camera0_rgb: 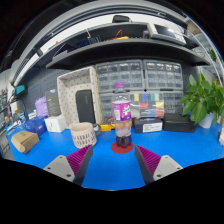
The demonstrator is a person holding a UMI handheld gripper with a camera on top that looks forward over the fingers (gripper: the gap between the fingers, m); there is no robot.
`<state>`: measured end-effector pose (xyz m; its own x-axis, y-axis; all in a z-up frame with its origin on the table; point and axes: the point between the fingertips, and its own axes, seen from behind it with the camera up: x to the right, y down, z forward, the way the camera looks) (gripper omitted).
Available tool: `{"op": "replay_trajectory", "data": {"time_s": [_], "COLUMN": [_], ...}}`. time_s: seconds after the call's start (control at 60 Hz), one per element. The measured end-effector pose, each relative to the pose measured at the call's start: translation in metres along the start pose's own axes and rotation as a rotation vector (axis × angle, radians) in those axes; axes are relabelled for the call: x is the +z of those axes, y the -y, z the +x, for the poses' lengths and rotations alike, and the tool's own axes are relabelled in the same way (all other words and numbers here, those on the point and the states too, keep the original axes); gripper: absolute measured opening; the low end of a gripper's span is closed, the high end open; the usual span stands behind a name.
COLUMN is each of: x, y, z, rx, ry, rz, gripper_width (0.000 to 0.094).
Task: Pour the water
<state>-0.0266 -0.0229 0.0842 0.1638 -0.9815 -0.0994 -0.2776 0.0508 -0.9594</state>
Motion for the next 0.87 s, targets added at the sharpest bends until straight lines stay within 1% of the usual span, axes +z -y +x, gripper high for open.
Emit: {"op": "replay_trajectory", "data": {"time_s": [0.15, 0.467, 0.6, 0.867], "x": [-0.028, -0.069, -0.082, -0.092], "y": [0.004, 0.036, 0.05, 0.061], "z": [-0.007, -0.008, -0.009, -0.014], "rx": [-0.004, -0.035, -0.05, -0.068], "ry": [-0.012, -0.054, -0.067, -0.074], "rz": [0.011, 0.061, 0.082, 0.102], "gripper_width": [0.0863, 0.0864, 0.0864, 0.0864]}}
